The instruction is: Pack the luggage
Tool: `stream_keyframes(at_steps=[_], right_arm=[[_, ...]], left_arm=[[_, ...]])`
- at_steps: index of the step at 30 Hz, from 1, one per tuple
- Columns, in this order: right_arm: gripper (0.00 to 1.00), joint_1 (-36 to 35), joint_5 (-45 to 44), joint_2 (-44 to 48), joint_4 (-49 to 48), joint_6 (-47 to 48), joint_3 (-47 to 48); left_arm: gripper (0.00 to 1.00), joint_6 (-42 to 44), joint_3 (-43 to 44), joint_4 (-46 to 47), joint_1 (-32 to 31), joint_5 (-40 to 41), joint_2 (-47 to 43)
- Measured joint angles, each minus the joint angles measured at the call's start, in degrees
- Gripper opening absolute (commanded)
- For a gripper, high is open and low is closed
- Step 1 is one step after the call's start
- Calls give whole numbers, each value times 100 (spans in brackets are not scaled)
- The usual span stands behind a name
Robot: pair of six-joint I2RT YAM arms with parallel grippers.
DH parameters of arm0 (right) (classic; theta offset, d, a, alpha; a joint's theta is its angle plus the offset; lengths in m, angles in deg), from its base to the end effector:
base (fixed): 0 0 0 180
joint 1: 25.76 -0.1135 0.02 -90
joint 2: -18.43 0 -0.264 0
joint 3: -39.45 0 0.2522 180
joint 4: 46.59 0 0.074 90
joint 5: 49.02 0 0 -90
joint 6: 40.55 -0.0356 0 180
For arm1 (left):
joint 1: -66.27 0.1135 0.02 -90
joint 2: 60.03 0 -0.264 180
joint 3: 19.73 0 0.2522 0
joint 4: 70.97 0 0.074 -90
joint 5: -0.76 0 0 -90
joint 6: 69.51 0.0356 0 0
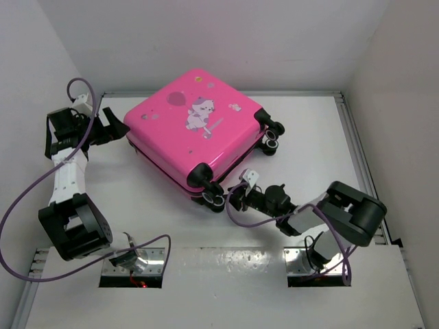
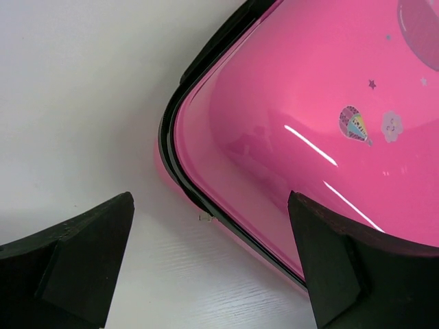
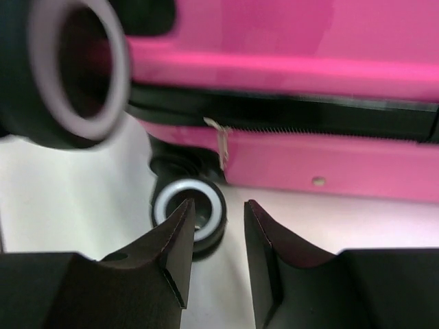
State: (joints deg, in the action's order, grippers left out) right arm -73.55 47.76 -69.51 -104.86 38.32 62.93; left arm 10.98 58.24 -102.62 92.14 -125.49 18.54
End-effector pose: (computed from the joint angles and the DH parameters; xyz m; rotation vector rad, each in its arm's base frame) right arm 0.1500 0.1717 0.1380 -0.6394 1.6338 0.8636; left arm 0.2852 0.1149 0.3148 -0.2663 2.0341 -0.4957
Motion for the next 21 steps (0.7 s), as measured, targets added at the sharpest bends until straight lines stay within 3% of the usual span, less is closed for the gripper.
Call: stream_keyframes(at_steps=[11,21], right_arm=[[45,111,-31,-942,-46,-26,619],[41,-74,-42,-942,-146,-24,643]], left_arm=[[100,-144,0,42,0,114,-20],[100,-96,-101,55,17,151,-20]])
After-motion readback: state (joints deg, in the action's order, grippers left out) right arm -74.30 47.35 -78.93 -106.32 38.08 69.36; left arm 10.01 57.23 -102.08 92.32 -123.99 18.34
